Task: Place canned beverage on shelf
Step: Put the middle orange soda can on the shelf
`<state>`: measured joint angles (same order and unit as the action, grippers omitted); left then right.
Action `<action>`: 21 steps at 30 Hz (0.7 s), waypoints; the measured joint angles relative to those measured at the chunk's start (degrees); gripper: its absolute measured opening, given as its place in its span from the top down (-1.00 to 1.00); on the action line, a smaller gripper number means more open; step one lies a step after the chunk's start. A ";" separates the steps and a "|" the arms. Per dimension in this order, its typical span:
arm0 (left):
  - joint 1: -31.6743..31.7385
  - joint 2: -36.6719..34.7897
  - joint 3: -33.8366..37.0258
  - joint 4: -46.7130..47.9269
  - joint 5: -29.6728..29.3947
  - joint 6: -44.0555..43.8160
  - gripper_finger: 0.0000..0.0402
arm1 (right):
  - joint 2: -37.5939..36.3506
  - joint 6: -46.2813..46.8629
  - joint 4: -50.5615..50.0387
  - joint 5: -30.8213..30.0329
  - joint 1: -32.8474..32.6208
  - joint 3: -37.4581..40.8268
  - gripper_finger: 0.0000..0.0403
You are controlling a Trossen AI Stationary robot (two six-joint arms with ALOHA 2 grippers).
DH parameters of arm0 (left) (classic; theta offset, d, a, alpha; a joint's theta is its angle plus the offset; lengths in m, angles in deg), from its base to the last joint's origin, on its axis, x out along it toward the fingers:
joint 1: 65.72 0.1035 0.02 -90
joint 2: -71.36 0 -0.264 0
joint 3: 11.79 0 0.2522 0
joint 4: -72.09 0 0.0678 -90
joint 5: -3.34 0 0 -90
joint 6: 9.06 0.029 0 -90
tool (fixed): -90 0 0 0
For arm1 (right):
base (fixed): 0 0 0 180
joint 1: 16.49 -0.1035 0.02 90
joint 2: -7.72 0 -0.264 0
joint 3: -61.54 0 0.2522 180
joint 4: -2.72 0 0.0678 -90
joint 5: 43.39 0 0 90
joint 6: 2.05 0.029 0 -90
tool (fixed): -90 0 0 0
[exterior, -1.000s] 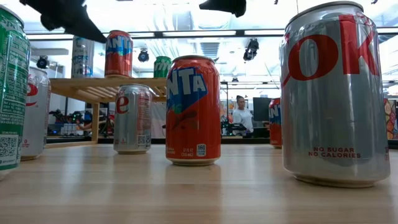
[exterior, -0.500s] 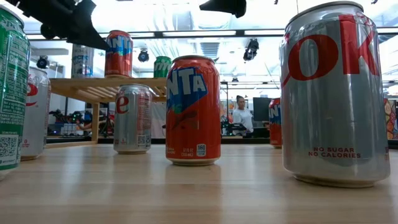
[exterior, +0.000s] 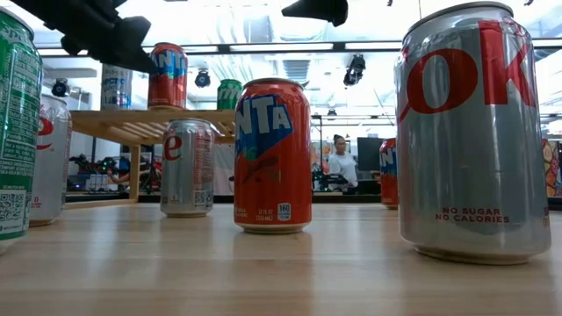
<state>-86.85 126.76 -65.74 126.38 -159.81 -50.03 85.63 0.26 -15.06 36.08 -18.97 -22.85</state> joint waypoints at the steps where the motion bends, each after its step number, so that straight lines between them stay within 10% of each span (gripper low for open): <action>1: 0.31 0.30 -0.02 0.03 -0.02 -0.01 1.00 | 0.00 0.00 0.00 0.02 0.00 0.00 -0.81; 21: 7.45 2.01 -0.04 -0.33 -0.26 1.01 1.00 | 0.00 -0.35 -0.02 0.00 0.00 0.04 -0.81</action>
<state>-79.39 128.77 -65.78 126.05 -160.07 -49.03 85.63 -0.09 -15.08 36.08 -18.97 -22.81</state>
